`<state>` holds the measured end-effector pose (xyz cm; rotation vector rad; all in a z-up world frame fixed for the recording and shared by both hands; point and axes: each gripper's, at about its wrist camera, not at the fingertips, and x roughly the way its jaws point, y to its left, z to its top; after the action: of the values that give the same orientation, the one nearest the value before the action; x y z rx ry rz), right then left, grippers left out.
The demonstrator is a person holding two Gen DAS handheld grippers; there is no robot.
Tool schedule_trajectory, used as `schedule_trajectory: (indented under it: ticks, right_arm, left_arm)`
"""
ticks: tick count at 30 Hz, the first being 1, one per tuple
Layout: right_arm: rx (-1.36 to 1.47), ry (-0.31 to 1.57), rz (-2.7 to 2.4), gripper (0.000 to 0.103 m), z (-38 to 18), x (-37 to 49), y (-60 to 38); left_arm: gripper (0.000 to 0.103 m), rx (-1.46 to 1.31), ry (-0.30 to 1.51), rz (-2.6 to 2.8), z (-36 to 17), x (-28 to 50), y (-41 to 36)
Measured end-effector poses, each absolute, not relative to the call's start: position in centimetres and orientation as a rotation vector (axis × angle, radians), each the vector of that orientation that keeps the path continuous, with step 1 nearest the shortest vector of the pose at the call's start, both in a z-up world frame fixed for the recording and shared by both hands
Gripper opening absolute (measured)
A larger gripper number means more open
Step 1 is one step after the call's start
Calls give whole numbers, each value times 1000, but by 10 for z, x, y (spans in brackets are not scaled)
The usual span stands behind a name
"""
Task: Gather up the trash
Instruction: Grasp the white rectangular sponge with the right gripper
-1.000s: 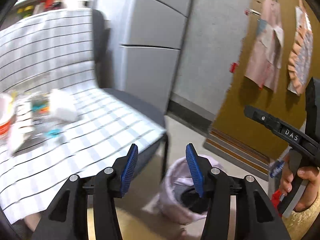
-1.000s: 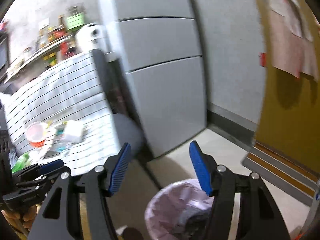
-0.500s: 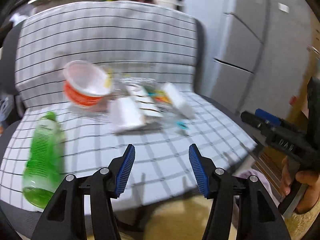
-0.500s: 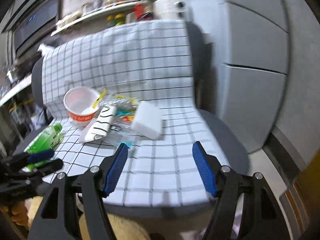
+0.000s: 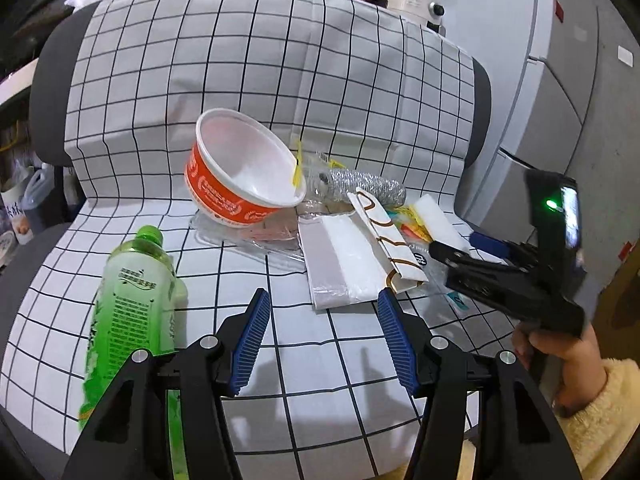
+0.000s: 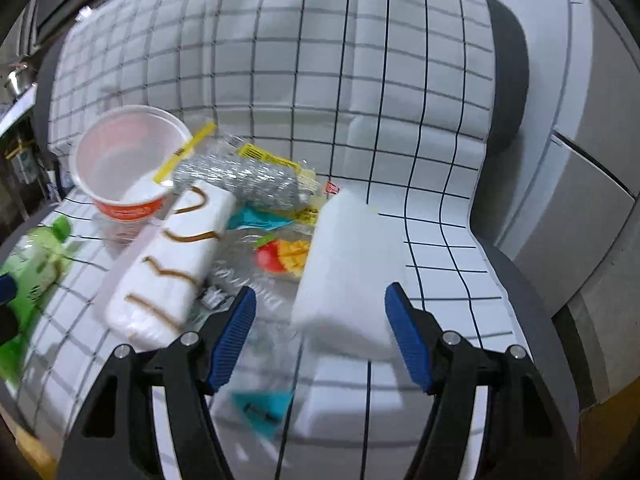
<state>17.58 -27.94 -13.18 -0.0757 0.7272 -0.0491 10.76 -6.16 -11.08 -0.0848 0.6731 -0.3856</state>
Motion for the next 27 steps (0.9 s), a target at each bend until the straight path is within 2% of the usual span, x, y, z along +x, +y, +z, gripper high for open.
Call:
schedule_trajectory:
  ticks: [4,6,8,11,17,20,27]
  right_arm:
    - [27,766,-69,64,-140,183,-296]
    - [47,764,-83,57,-139,180,-301]
    - [42,760,-99,45,-137,175,-306]
    - [46,719,-104,39,-127,160,-310]
    - [172,644,-3,37,-93,104,-323]
    - [191,629,8,37,-88,78,-326]
    - [203,600,-19,38,-94,41,-334]
  left_arm:
    - [57,-81,679,-395,-113,109,-63]
    - [57,-80,680,-395,-114,109,-62]
    - [57,-75,682,-390,-114,108,-62]
    - [57,-75,683,-386,-112,106,-63]
    - [58,-68,687,-400,-109,102,-70]
    - [67,-55,690,-414,-108,104,-83]
    - [67,-53,729,-434,-109,126,-125]
